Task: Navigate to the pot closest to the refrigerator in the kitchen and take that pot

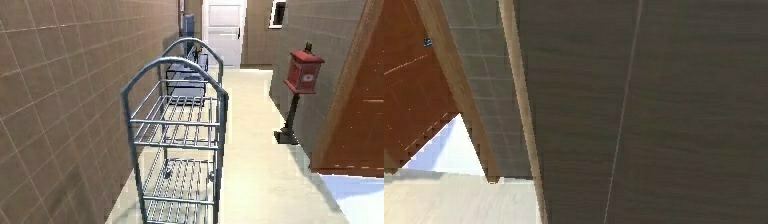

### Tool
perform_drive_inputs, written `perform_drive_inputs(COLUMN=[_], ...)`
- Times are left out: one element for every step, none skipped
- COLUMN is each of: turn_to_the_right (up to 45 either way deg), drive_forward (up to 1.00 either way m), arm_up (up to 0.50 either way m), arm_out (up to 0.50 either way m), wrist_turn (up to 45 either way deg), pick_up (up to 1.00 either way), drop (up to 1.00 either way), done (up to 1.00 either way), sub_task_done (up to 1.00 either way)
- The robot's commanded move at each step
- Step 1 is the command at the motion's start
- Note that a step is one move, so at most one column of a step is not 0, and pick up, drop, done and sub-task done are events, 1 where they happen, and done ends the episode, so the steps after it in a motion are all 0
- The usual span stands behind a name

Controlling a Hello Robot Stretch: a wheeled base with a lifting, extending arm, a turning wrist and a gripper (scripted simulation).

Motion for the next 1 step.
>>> perform_drive_inputs(turn_to_the_right=[0.0], drive_forward=[0.15], arm_up=[0.00], arm_out=[0.00], wrist_turn=[0.0], pick_up=[0.00], drop=[0.00], done=[0.00], sub_task_done=[0.00])
